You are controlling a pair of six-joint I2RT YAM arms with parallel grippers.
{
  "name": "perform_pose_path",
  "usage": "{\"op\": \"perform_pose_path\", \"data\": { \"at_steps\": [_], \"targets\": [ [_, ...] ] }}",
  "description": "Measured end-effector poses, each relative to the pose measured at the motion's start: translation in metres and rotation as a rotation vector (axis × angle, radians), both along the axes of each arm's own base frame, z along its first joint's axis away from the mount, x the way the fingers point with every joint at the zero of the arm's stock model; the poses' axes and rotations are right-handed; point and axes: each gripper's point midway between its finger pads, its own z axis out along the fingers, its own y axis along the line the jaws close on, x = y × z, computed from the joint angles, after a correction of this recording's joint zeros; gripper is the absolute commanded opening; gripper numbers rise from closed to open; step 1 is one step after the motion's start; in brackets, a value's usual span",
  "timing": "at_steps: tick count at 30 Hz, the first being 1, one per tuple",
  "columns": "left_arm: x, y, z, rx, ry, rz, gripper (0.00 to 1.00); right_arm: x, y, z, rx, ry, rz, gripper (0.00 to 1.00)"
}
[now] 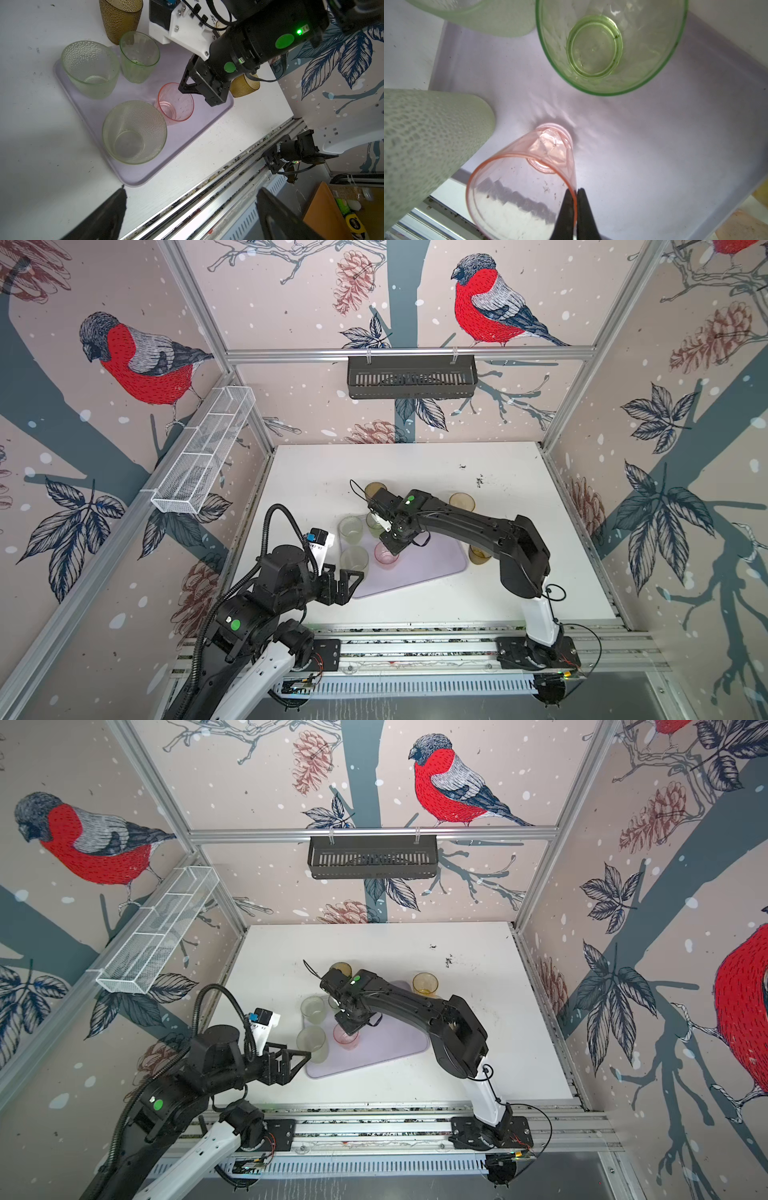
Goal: Place the glasses into the tray
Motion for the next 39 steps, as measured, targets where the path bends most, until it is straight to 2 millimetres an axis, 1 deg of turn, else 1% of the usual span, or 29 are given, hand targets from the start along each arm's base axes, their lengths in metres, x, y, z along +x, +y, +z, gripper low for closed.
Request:
{"op": "perform_pose_path", "data": {
  "at_steps": [27, 39],
  "targets": [
    [0.0011, 0.0036, -0.0016, 0.009, -0.010, 0.018, 0.97, -0.0025, 0.0034, -0.0065, 0.024, 0.015, -0.015, 0.00],
    [0.0005, 0.0040, -0.0023, 0.010, -0.008, 0.018, 0.97, -0.0030, 0.0036, -0.0068, 0.033, 0.011, -0.015, 0.04]
  ]
}}
